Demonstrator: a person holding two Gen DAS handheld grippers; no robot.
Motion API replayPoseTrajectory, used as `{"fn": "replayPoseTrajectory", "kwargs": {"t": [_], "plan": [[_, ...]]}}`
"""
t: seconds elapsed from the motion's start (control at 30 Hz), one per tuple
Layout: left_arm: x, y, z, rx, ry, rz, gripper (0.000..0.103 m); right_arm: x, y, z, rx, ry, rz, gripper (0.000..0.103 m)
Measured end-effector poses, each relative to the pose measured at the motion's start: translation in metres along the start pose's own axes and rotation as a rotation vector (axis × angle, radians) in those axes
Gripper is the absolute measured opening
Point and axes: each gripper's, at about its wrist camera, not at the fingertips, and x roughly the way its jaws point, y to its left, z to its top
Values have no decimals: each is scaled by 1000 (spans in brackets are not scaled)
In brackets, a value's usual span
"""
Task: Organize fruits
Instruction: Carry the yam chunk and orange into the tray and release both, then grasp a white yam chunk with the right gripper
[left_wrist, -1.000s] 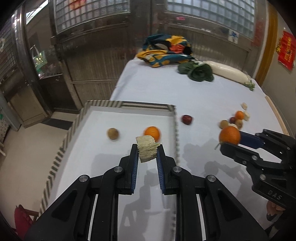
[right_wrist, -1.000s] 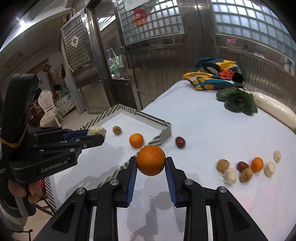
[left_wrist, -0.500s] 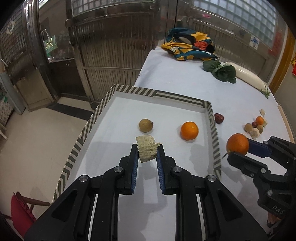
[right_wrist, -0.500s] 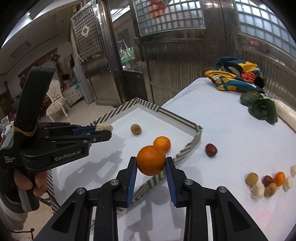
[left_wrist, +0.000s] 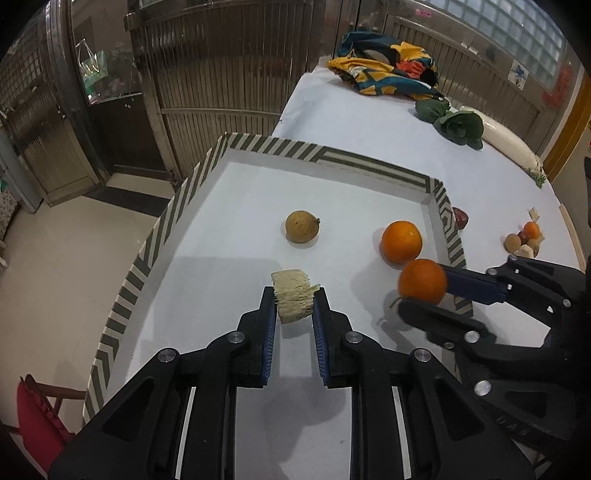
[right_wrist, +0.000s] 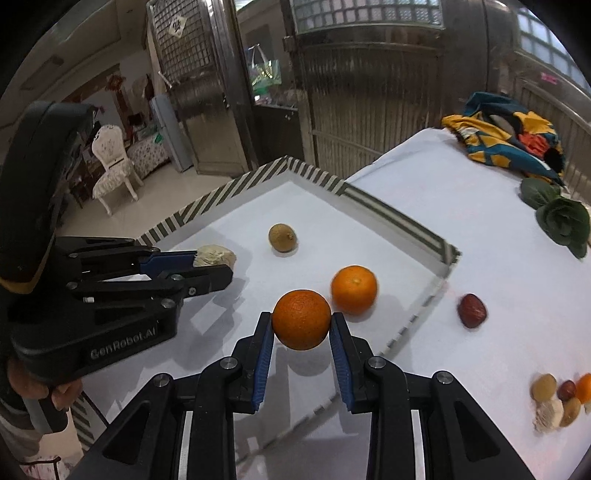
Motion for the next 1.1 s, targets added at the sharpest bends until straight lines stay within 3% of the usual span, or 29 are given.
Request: {"fn": "replayPoseTrajectory", "kwargs": {"t": [0.3, 0.4, 0.53, 0.63, 0.9, 1.1], "plan": [[10, 0, -3, -16, 38, 16, 18, 22, 8, 4, -43, 56, 5, 30], [12, 1, -5, -32, 53, 21, 23, 27, 14, 2, -76, 68, 0, 30], [10, 4, -8, -57, 50, 19, 52, 24, 17, -2, -92, 70, 7, 31], [4, 7, -8, -71, 29, 6, 64, 14, 15, -5, -69, 52, 18, 32], [-27, -19, -10, -24, -59, 26, 66, -34, -7, -15, 51, -44, 45, 33], [-45, -51, -11, 12, -103, -24, 66, -73, -33, -32, 129, -116, -3, 35]]}}
